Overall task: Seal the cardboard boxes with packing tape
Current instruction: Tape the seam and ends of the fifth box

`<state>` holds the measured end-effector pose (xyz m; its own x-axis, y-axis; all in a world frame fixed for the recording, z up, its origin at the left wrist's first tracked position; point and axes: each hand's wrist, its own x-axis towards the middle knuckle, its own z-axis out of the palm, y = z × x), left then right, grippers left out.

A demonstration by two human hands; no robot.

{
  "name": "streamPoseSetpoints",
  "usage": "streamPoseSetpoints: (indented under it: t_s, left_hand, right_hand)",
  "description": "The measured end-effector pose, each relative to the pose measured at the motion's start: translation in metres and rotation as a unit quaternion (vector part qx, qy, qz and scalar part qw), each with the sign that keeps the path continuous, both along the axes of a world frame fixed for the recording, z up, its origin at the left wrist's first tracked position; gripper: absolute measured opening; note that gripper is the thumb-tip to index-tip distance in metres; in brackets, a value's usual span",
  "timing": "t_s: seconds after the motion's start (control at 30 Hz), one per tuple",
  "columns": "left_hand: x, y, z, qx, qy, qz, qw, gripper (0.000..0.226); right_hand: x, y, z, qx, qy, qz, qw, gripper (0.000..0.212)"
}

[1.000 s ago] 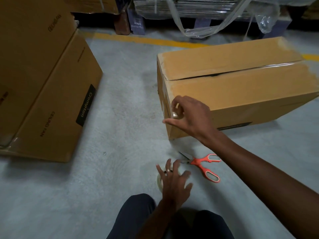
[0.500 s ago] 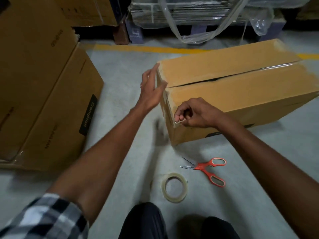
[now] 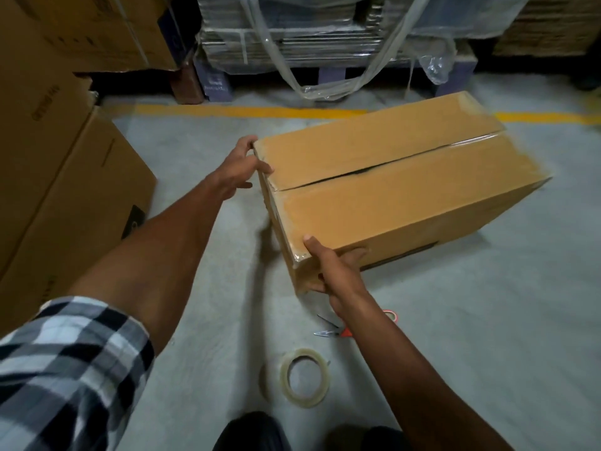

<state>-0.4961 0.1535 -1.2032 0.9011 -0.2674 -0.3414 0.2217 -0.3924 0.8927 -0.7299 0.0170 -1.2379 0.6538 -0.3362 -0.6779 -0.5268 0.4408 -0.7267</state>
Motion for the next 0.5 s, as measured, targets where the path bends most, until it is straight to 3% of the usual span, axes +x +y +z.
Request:
streamPoseSetpoints:
  t_s: [0.1,0.2,0.27,0.33,0.43,0.5]
  left_hand:
    - [-0.017,0.017,-0.001,0.051,-0.037,0.034,0.997,0.08]
    - [-0.044,0.051,-0.028,0.072,-0.072,0.07,0.992,0.082]
    - [-0.086,0.066,-0.037,0.026,-0.051,0.121,0.991,0.091]
    - [-0.135,0.068,-0.028,-0.018,-0.046,0.172,0.984,0.086]
    - [-0.173,0.074,-0.034,-0.049,-0.07,0.204,0.975,0.059]
    - [-0.179,0.079,-0.041,-0.058,-0.086,0.207,0.973,0.056]
  right_hand:
    - [-0.017,-0.011,-0.001,0.016,-0.026,-0.007,1.0,0.13]
    - [-0.049,-0.028,0.007,-0.116,-0.049,-0.007,0.992,0.069]
    - [-0.067,-0.037,0.015,-0.196,-0.066,0.005,0.978,0.054]
    - [-0.077,-0.045,0.022,-0.246,-0.085,0.049,0.964,0.07]
    - [-0.08,-0.05,0.021,-0.294,-0.089,0.154,0.939,0.13]
    - [-0.074,-0.051,0.018,-0.34,-0.085,0.197,0.916,0.146]
